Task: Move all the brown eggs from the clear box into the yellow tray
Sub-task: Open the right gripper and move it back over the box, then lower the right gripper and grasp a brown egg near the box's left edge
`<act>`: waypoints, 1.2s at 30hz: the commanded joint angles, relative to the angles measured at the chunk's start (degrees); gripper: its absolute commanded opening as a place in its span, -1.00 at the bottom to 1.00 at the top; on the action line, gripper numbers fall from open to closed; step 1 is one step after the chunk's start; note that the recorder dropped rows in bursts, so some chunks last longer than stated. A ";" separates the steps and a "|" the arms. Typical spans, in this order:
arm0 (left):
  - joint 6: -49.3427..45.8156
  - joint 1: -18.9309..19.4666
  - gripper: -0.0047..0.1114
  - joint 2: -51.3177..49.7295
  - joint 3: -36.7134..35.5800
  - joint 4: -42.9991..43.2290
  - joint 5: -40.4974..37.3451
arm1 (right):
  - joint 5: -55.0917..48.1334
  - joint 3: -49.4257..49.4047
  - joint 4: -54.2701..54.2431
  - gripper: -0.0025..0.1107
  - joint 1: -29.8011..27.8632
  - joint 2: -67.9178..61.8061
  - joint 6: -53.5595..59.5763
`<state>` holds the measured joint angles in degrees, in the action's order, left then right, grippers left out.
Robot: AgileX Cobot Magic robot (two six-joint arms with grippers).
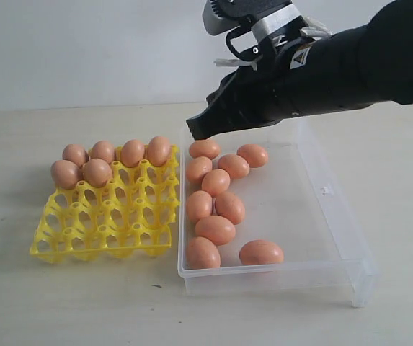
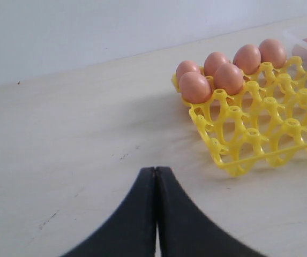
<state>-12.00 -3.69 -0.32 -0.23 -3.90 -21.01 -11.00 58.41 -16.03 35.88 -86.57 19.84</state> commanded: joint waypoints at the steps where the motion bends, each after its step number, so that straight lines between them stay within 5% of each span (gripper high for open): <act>1: 0.01 -0.25 -0.92 0.32 0.23 0.12 0.35 | -2.33 -0.29 2.63 -0.96 -1.35 0.55 -3.89; 9: 0.01 -0.25 -0.92 0.32 0.23 0.12 0.35 | -21.72 2.63 1.54 -0.91 -7.50 -2.75 -4.00; 23: 0.01 -0.25 -0.92 0.32 0.23 0.12 0.35 | -30.98 19.51 5.15 -0.01 -9.88 -24.29 -3.31; 36: 0.01 -0.25 -0.92 0.32 0.23 0.12 0.35 | -29.31 24.86 5.62 0.04 -8.20 -32.30 -2.85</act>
<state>-12.00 -3.69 -0.32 -0.23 -3.90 -21.01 -41.21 82.74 -10.83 26.71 -118.06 16.12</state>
